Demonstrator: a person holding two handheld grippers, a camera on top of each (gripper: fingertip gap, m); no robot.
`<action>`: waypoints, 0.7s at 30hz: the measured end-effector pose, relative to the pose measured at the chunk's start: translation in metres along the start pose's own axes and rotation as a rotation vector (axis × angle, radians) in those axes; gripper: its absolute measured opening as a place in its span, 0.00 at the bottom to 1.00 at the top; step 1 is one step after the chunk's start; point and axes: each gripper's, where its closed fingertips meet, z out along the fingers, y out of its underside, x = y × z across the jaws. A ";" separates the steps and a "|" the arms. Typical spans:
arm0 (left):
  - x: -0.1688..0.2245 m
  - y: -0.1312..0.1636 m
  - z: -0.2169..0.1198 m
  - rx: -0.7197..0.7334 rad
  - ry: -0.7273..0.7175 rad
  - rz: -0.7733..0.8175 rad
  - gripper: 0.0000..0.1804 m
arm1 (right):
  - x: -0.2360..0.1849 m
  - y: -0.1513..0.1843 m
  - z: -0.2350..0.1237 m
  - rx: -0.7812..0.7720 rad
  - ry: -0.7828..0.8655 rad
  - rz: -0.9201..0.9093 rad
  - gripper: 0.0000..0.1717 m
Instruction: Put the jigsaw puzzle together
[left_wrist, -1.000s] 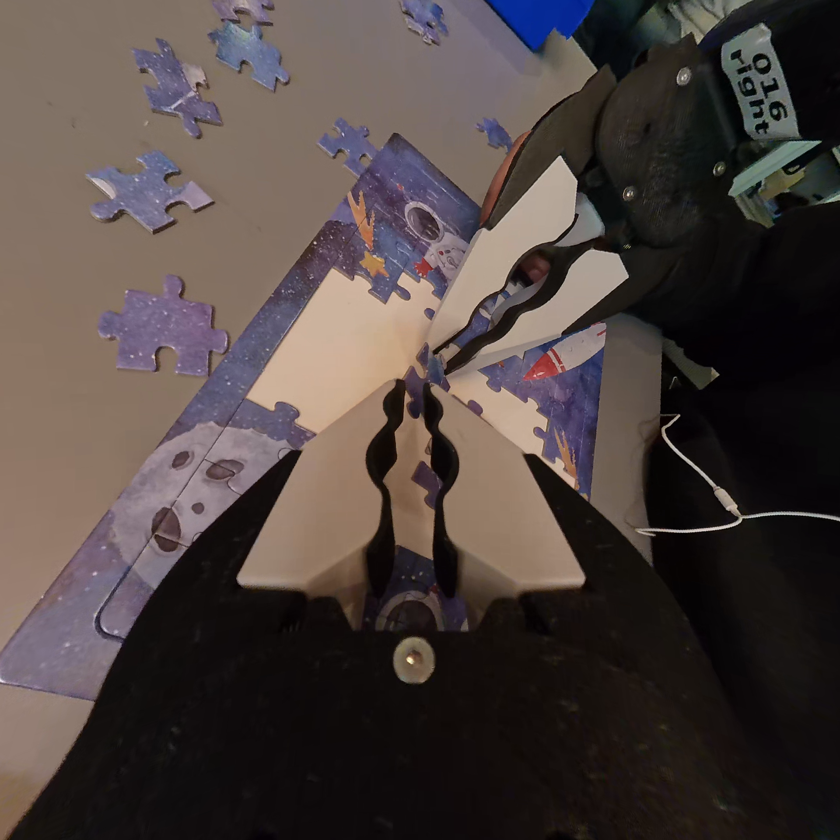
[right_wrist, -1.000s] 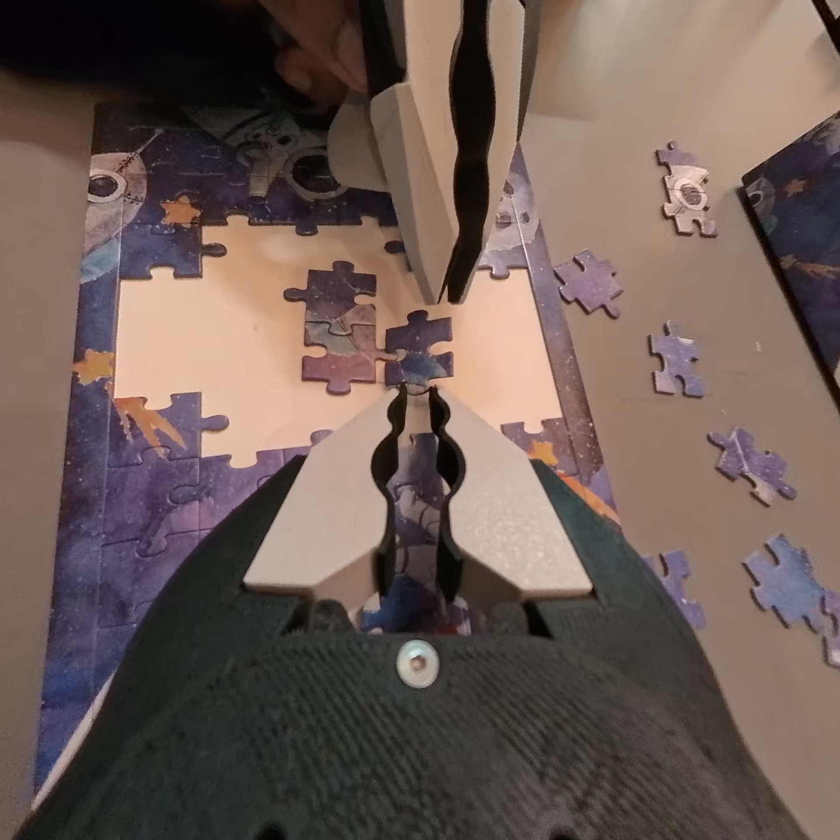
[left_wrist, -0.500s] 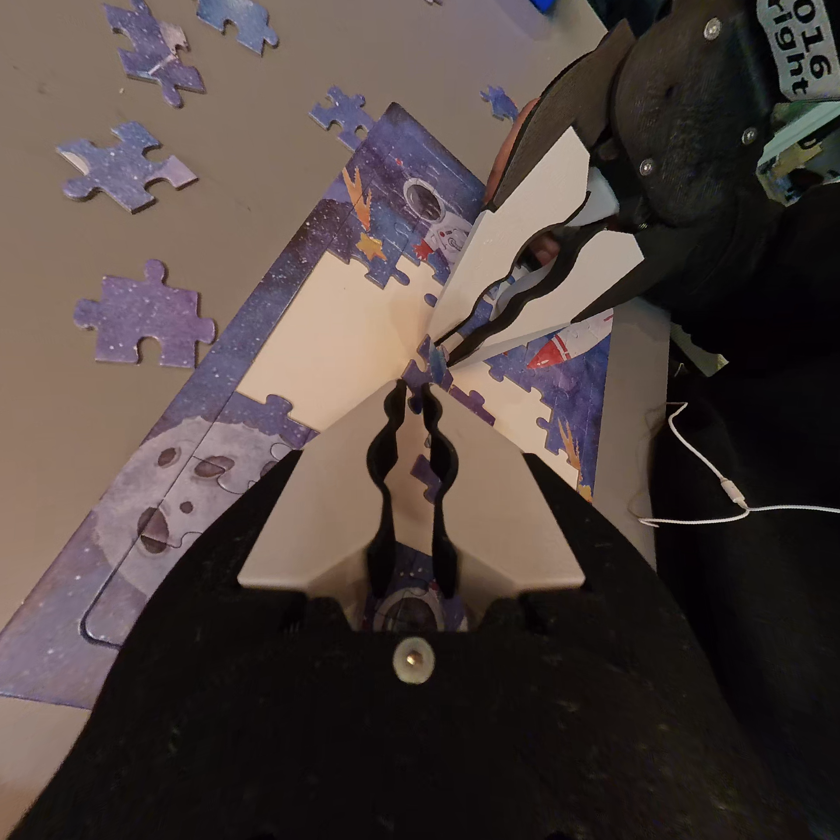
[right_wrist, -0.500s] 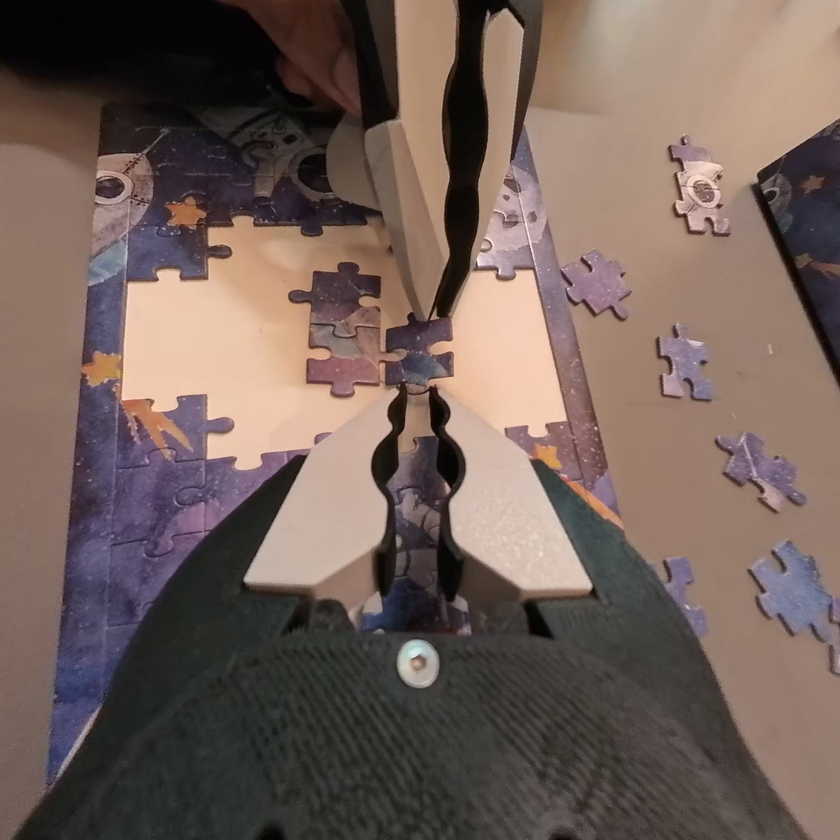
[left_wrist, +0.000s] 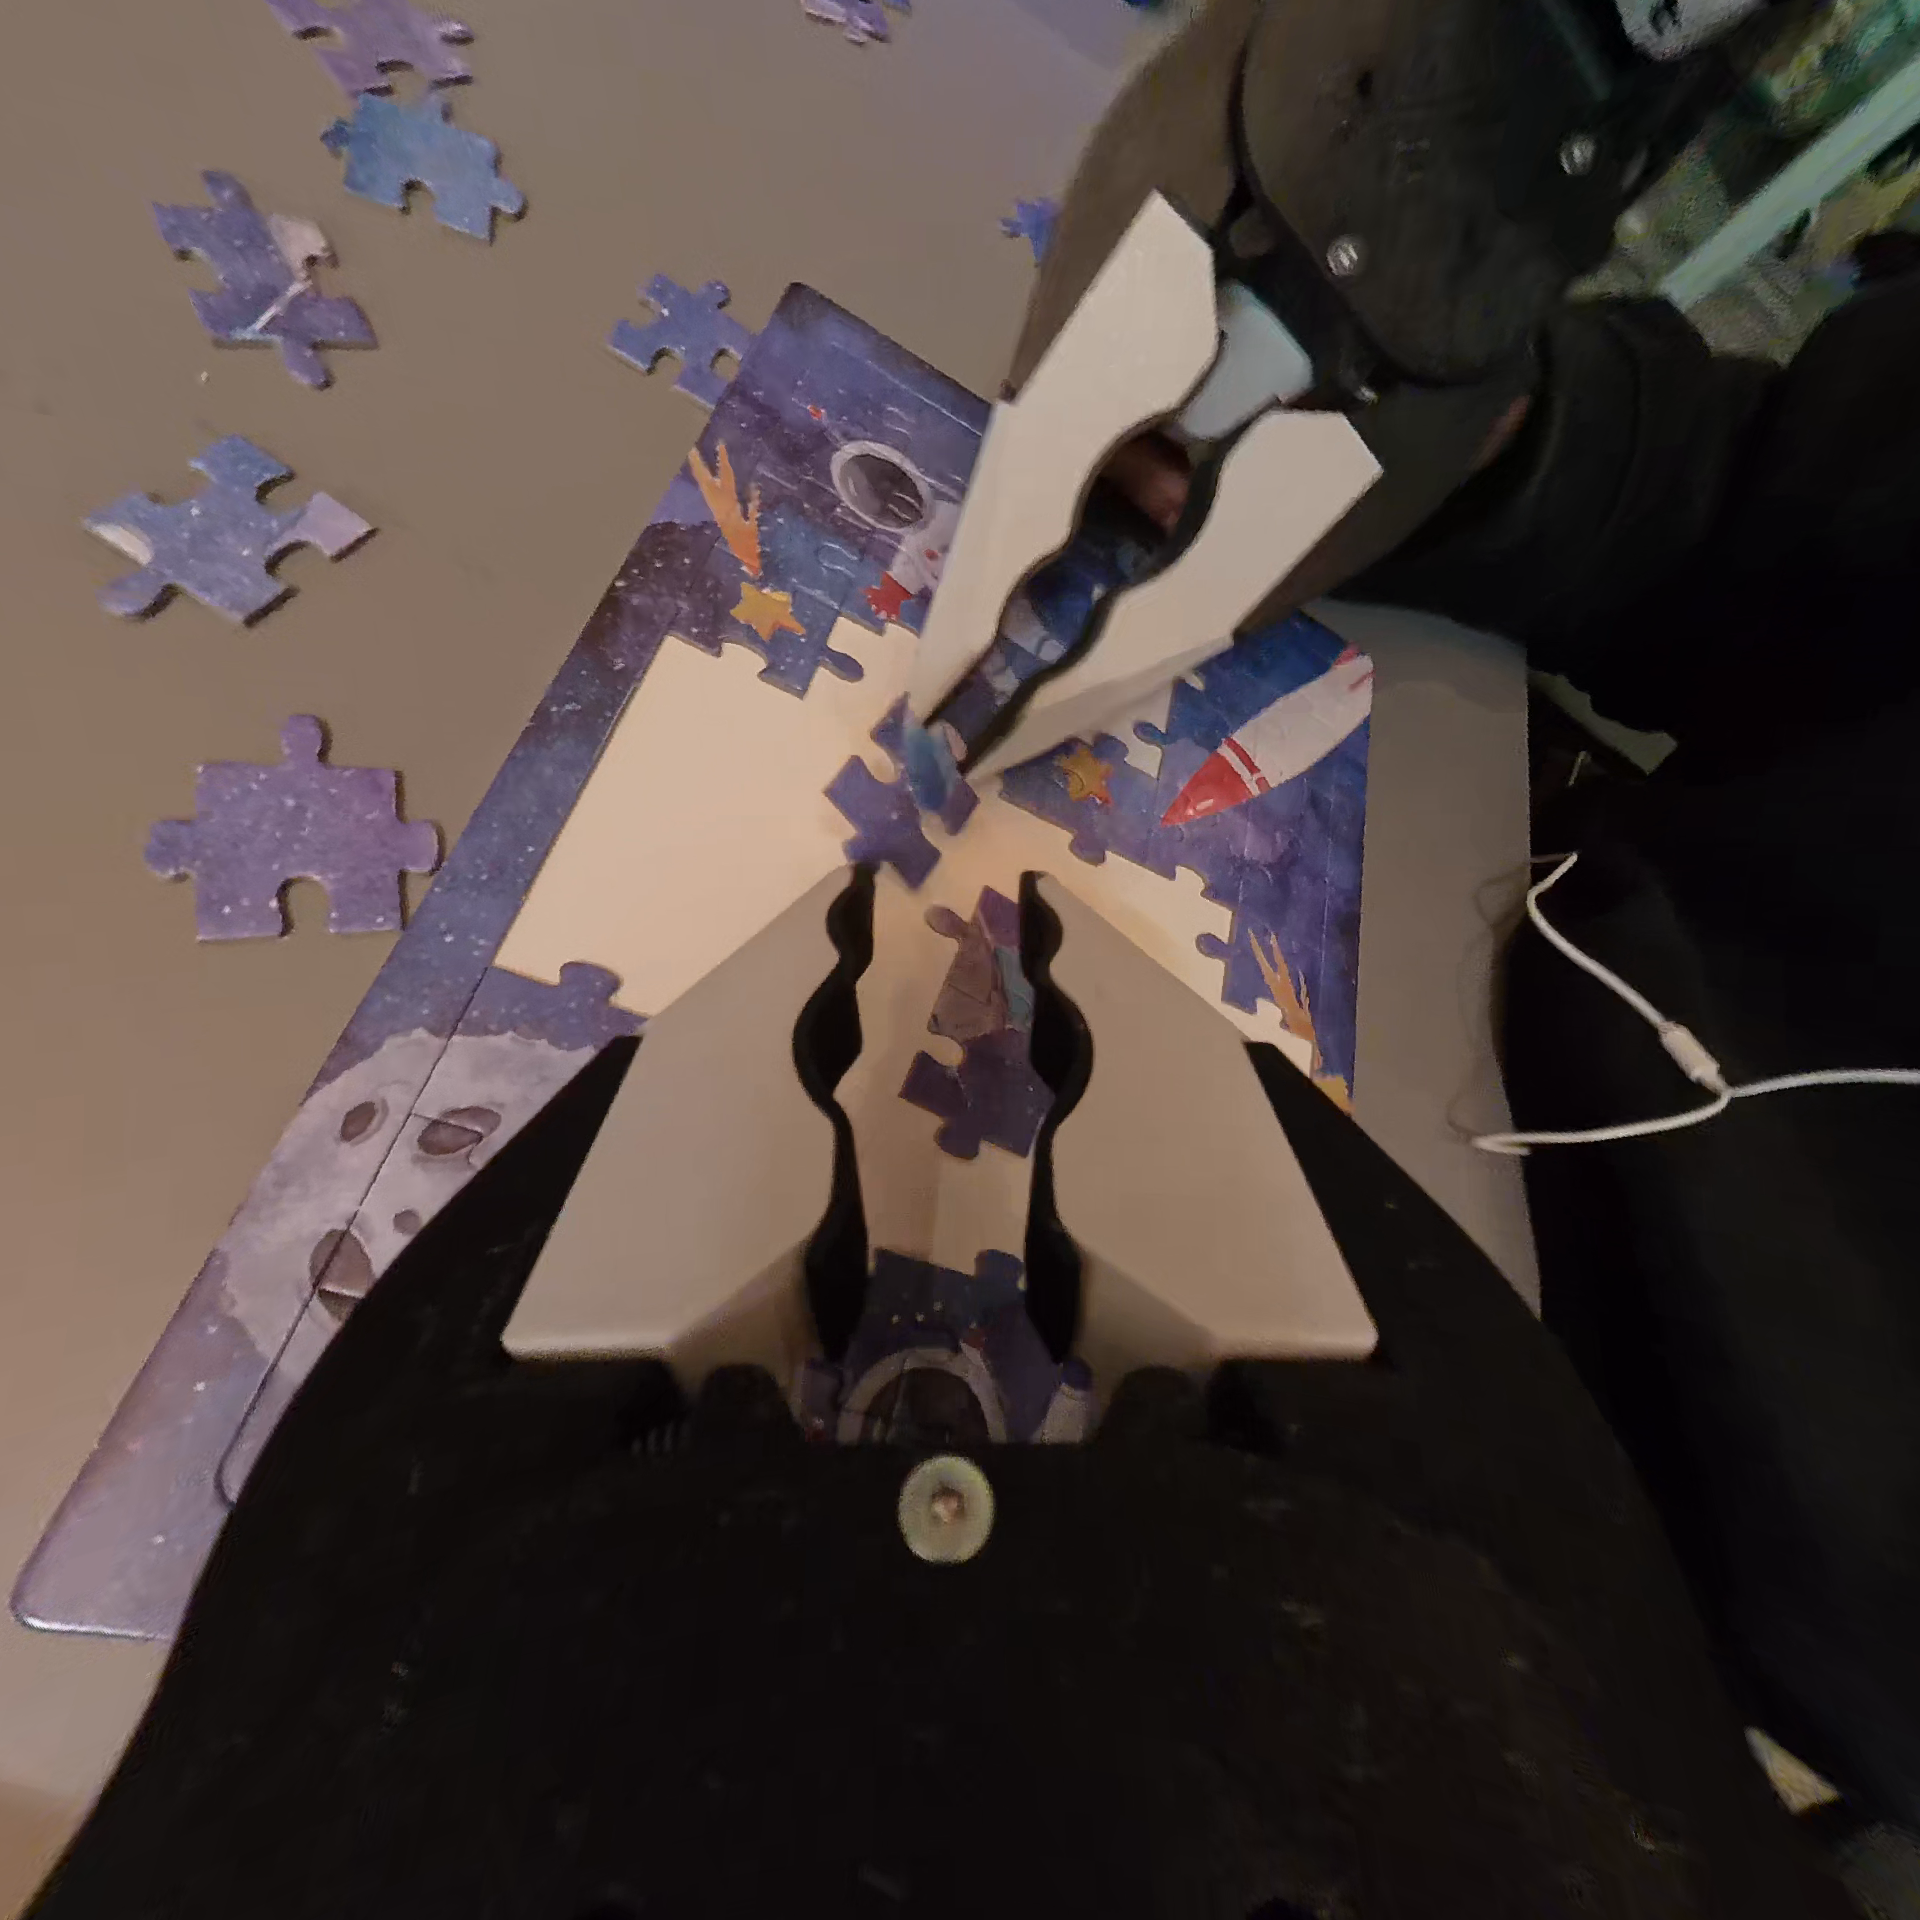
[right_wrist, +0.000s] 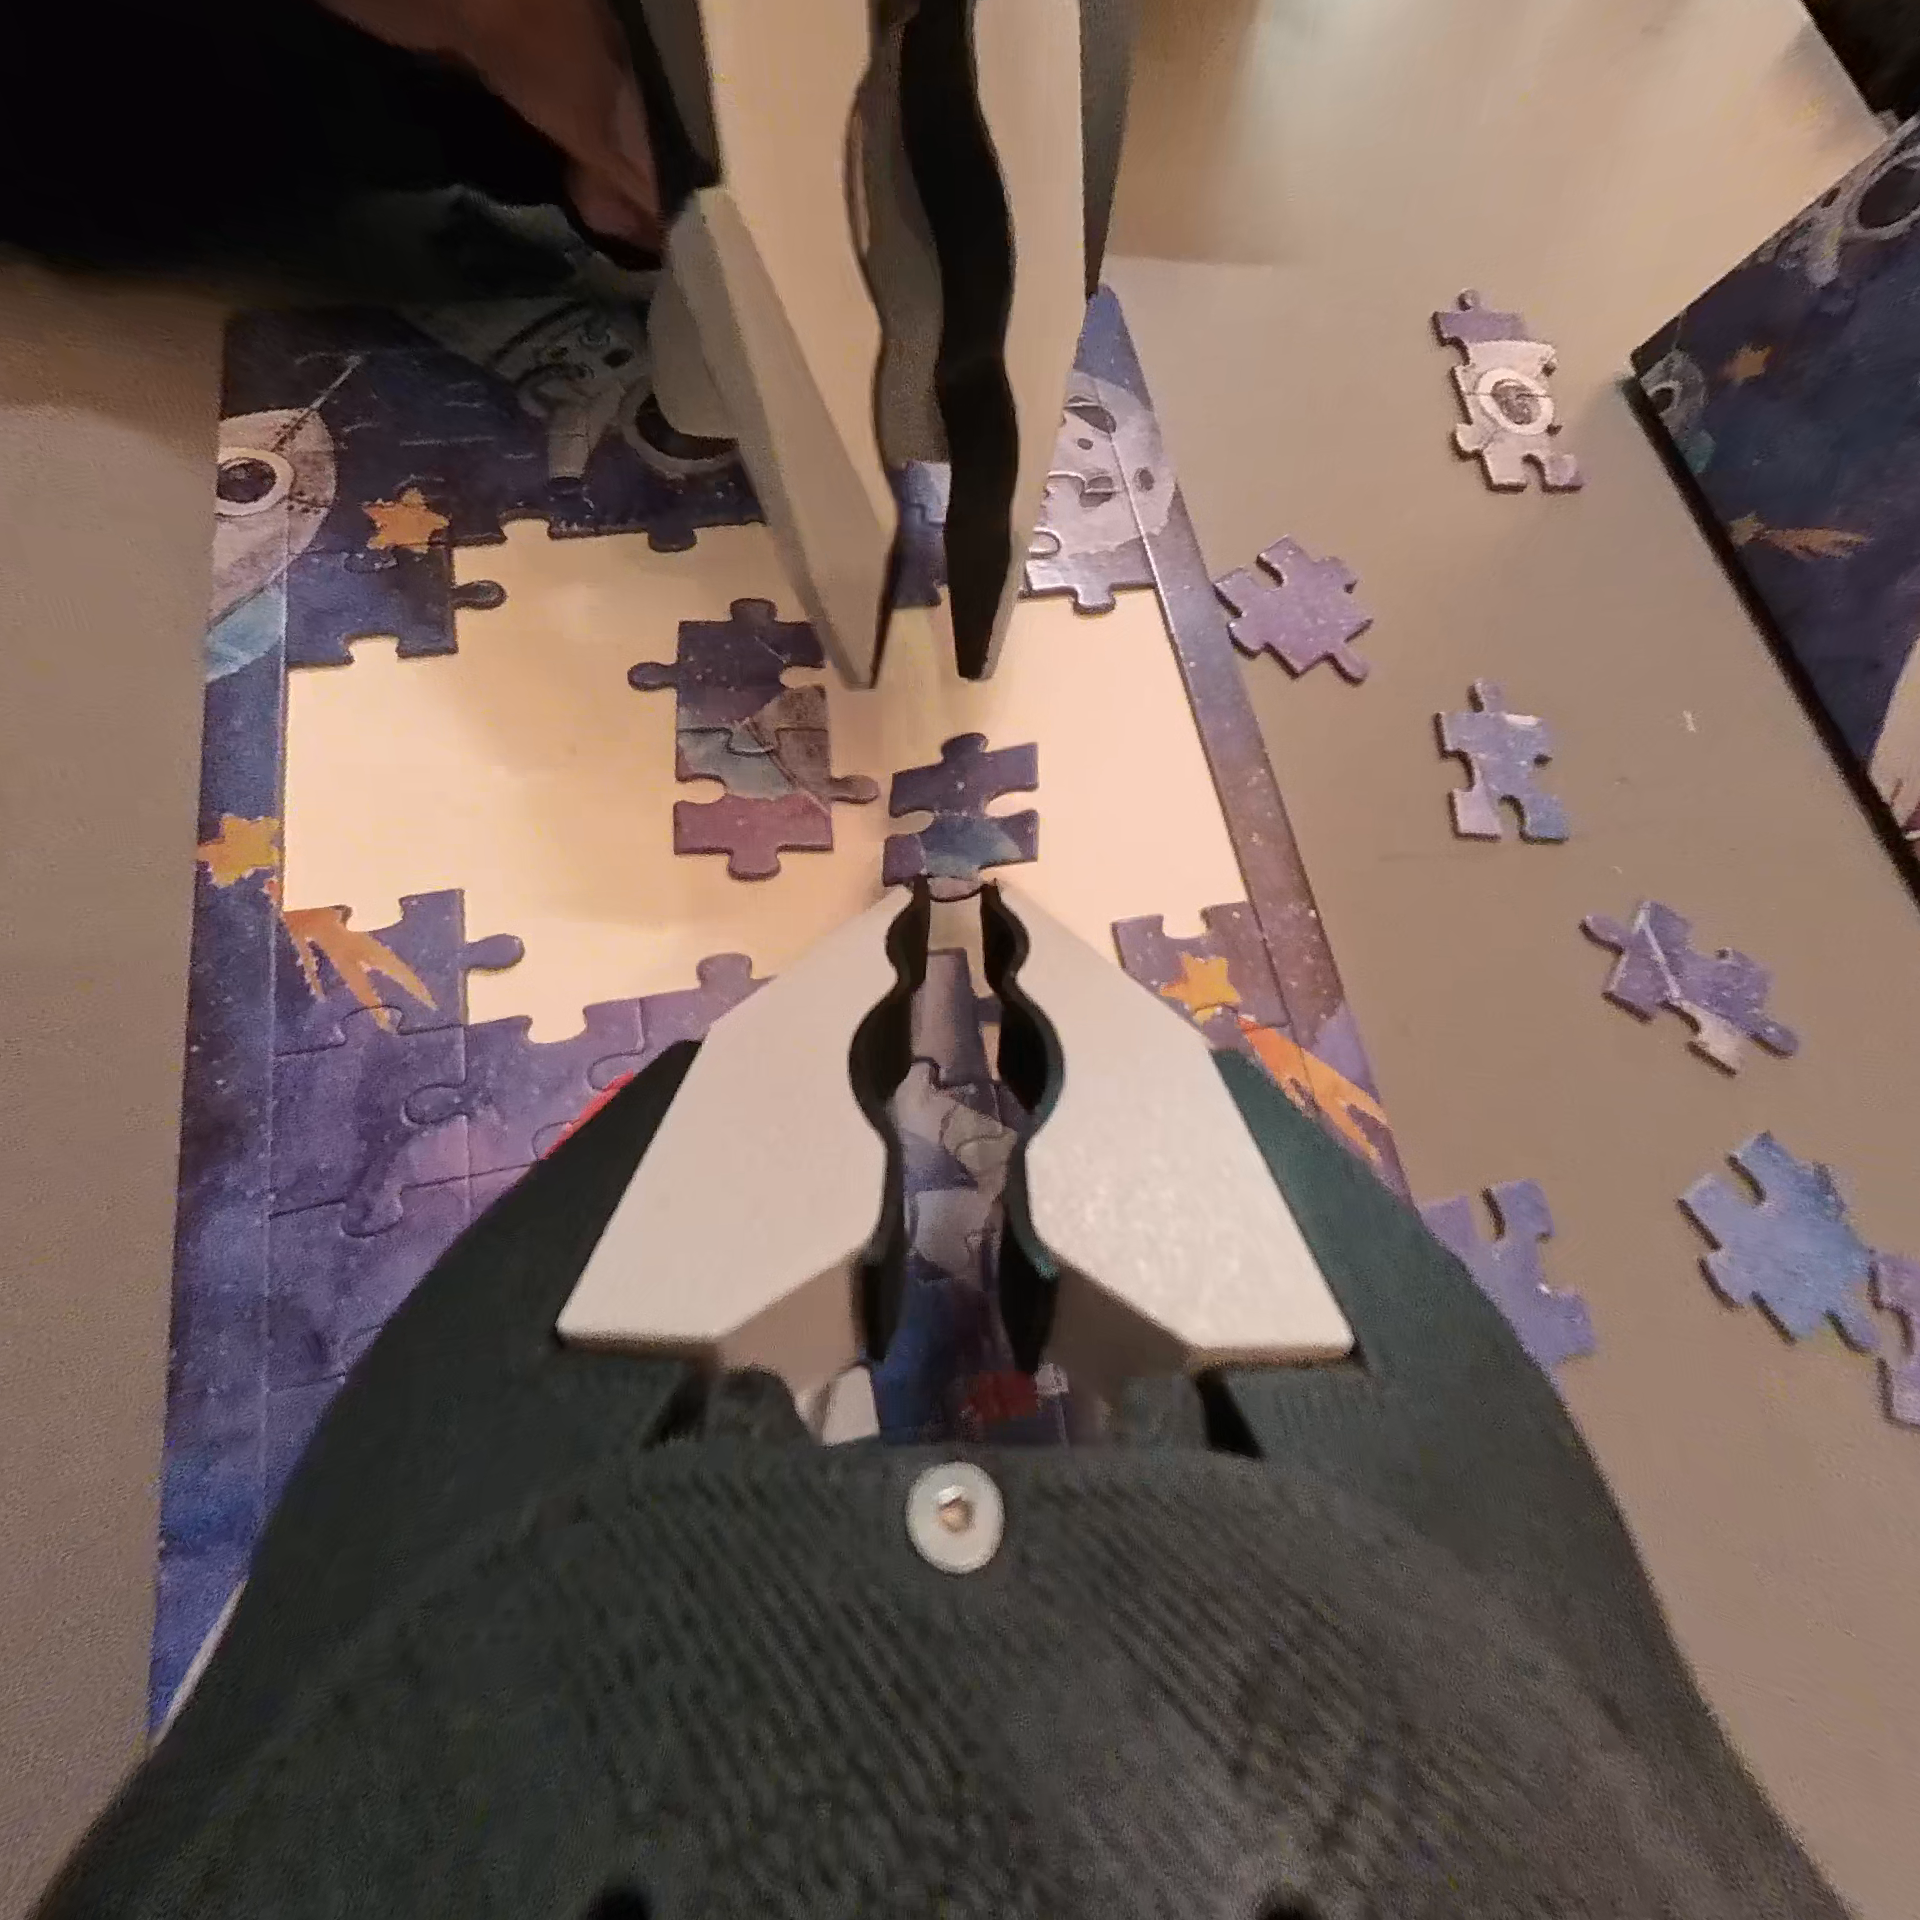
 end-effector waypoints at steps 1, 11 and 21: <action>0.003 0.002 0.000 -0.020 0.003 0.036 0.17 | 0.002 0.001 -0.001 -0.002 0.007 0.000 0.05; 0.020 0.029 0.003 -0.187 -0.050 0.373 0.24 | 0.034 0.004 -0.032 0.050 0.124 0.050 0.05; 0.010 0.040 0.007 -0.263 -0.131 0.424 0.20 | 0.105 0.037 -0.124 0.106 0.435 0.179 0.05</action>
